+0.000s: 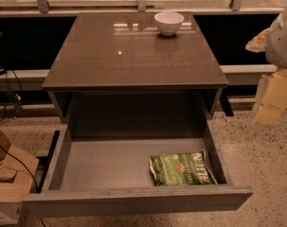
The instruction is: Pick green jalapeno chip bag from top drawer and place on counter
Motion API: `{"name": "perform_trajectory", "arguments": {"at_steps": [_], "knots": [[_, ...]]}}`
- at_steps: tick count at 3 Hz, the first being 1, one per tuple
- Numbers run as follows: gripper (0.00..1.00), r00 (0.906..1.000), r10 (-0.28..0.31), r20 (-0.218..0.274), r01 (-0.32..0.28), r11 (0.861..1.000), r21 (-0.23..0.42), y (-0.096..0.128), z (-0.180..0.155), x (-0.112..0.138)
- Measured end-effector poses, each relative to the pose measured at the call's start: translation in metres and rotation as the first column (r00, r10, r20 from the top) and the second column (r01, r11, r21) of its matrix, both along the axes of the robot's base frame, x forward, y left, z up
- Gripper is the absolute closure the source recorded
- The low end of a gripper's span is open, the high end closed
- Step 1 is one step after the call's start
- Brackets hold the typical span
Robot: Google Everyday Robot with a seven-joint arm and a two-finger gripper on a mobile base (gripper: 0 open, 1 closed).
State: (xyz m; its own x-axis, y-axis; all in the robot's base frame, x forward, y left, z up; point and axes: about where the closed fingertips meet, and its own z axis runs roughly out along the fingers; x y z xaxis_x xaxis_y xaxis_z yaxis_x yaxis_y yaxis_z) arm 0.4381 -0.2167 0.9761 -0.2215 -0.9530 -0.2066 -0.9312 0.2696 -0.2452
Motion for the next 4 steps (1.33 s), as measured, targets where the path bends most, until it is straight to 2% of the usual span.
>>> {"name": "perform_trajectory", "arguments": {"at_steps": [1,2,3,4], "knots": [[0.00,1.0000,0.000,0.000,0.000,1.000,0.000,0.000,0.000,0.000],[0.00,0.9993,0.036,-0.001,-0.036,0.998,0.049,0.013,-0.018,0.004],[0.00,0.9939,0.108,-0.025,-0.103,0.984,0.148,0.022,-0.051,0.014],[0.00,0.9818,0.176,-0.073,-0.149,0.949,0.277,0.026,-0.105,0.035]]}}
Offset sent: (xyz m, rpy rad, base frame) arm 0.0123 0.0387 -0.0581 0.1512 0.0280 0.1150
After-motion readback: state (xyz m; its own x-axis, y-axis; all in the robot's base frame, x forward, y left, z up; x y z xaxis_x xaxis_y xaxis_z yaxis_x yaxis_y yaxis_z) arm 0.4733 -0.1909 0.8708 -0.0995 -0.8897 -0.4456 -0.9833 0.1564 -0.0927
